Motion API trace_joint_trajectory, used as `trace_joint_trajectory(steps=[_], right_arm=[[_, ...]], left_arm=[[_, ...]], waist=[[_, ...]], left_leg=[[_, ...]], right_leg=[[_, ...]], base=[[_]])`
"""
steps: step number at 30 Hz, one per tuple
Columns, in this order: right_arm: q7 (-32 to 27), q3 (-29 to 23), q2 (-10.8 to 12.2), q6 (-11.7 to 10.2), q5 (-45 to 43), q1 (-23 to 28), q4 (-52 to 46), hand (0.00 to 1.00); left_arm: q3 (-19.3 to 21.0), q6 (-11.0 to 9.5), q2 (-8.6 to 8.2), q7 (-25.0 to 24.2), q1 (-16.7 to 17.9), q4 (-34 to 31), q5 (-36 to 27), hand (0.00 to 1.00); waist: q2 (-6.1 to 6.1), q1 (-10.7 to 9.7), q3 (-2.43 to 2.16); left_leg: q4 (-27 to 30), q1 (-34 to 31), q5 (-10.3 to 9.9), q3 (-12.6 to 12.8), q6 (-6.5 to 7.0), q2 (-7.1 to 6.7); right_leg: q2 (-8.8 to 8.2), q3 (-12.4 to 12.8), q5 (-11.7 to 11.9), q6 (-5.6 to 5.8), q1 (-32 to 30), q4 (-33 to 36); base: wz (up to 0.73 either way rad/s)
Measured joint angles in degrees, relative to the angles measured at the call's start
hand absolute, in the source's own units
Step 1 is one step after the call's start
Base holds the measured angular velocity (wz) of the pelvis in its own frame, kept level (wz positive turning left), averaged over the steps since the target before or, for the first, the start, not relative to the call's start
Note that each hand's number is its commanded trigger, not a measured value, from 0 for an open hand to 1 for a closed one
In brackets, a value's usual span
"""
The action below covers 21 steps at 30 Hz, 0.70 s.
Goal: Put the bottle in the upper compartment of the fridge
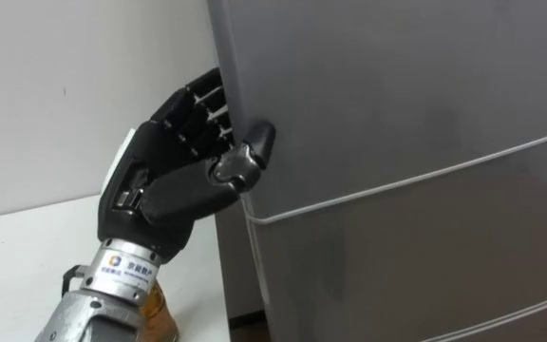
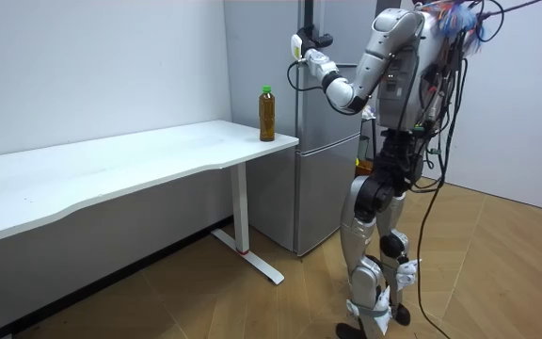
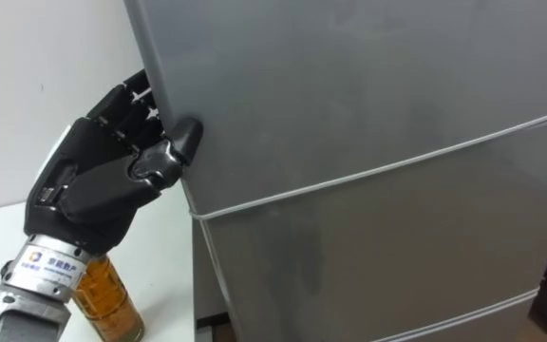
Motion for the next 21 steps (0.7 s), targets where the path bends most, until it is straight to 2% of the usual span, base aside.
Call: trace_joint_trajectory(steps=[1, 2, 7, 13, 21], right_arm=[[0.00, 0.41, -0.11, 0.07, 0.63, -0.08, 0.00, 0.00], [0.04, 0.61, -0.15, 0.10, 0.74, -0.13, 0.03, 0.00], [0.52, 0.60, -0.13, 0.17, 1.40, -0.30, 0.44, 0.00], [1.32, 0.93, -0.25, 0.30, 2.36, -0.31, 0.44, 0.00], [2.59, 1.71, -0.86, 0.56, 3.15, -0.43, 0.37, 0.00]], left_arm=[[-0.30, 0.03, 0.00, -0.21, 0.00, 0.00, -0.63, 0.03], [-0.58, 0.03, 0.00, -0.21, 0.00, 0.00, -0.65, 0.00], [-2.19, -0.01, -1.36, -0.27, -0.01, 0.00, -1.16, 0.00], [-5.03, -0.20, -1.83, -3.23, -0.01, -0.01, -5.01, 0.00], [-6.02, -0.75, -2.02, -4.17, -0.02, -0.19, -5.21, 0.00]], waist=[[0.00, 0.03, 0.00], [0.00, 0.04, 0.00], [-0.02, -0.17, 0.01], [-0.04, -0.53, 0.02], [-0.14, -0.63, -0.03]], left_leg=[[-0.01, -0.01, 0.08, 0.00, 0.13, -0.06], [-0.01, -0.01, 0.11, -0.01, 0.19, -0.11], [-0.12, -0.02, 0.30, 0.05, 0.51, -0.31], [-0.04, -0.90, 0.46, 0.12, 0.78, -0.26], [0.10, -1.64, 0.58, 0.14, 0.98, -0.36]], right_leg=[[-0.06, -0.09, 0.04, 0.07, 0.03, 0.00], [-0.10, -0.09, 0.06, 0.10, 0.04, 0.00], [-0.31, 0.02, 0.34, 0.32, 0.10, 0.00], [-0.31, 0.04, 0.58, 0.30, -0.44, 0.05], [-0.42, 0.10, 0.95, 0.43, -1.12, 0.00]], base=[[0.04], [0.04], [0.00], [0.03], [0.00]])
